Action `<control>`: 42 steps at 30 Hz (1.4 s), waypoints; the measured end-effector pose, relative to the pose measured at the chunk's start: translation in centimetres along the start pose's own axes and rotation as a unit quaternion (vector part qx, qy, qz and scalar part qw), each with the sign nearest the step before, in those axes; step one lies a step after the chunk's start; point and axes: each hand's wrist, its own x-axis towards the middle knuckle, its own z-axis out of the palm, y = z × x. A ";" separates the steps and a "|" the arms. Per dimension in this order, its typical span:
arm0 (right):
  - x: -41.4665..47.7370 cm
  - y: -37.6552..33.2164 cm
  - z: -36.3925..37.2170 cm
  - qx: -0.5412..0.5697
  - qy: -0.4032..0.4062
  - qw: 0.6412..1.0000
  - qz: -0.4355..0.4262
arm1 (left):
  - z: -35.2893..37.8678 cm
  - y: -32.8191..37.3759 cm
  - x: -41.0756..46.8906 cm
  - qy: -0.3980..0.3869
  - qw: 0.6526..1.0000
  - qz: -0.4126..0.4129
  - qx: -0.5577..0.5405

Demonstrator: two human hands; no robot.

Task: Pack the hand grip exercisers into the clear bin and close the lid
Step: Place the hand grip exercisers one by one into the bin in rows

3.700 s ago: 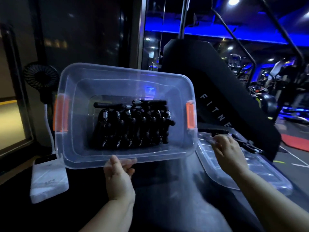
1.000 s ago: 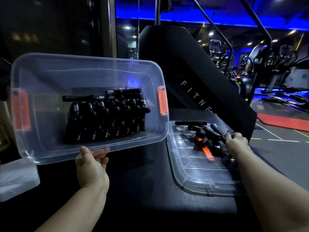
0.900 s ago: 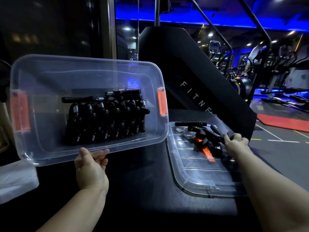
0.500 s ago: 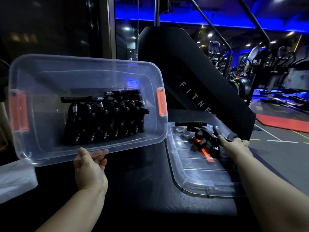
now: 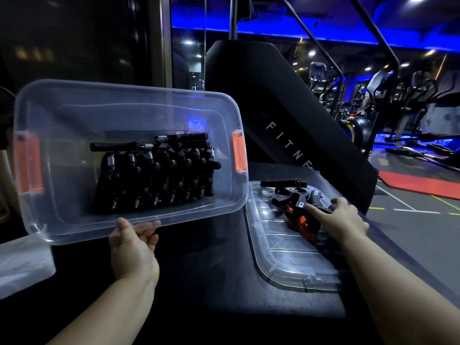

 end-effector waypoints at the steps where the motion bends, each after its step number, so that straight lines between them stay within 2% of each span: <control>1: -0.3 -0.3 -0.1 0.014 0.006 1.000 -0.005 | 0.0 0.0 0.0 0.000 1.000 0.000 0.000; 6: -1.3 -0.7 -0.5 0.125 0.050 0.990 -0.043 | 0.0 -0.1 0.1 -0.001 1.000 -0.003 0.001; 12: -1.2 -0.7 -0.7 0.193 0.111 0.969 -0.109 | 0.1 -0.1 0.0 0.001 1.000 0.003 0.006; 20: -2.7 -1.6 -2.0 0.294 0.220 0.910 -0.191 | 0.0 0.0 -0.1 -0.003 1.000 -0.001 0.002; 22: -3.9 -2.4 -2.0 0.310 0.206 0.903 -0.216 | -0.1 -0.1 -0.1 -0.005 1.000 -0.006 0.004; 25: -5.5 -3.6 -1.8 0.330 0.141 0.901 -0.243 | -0.1 0.0 -0.1 -0.005 1.000 -0.011 0.005; 31: -7.9 -4.7 -1.1 0.307 0.024 0.906 -0.290 | -0.2 0.1 -0.2 -0.003 1.000 -0.012 -0.002; 36: -8.4 -4.3 -0.6 0.271 -0.035 0.914 -0.299 | -0.1 0.0 0.0 -0.003 1.000 -0.017 -0.004; 42: -8.1 -4.0 -0.4 0.286 -0.080 0.918 -0.263 | -0.3 -0.3 0.3 -0.010 1.000 -0.024 -0.002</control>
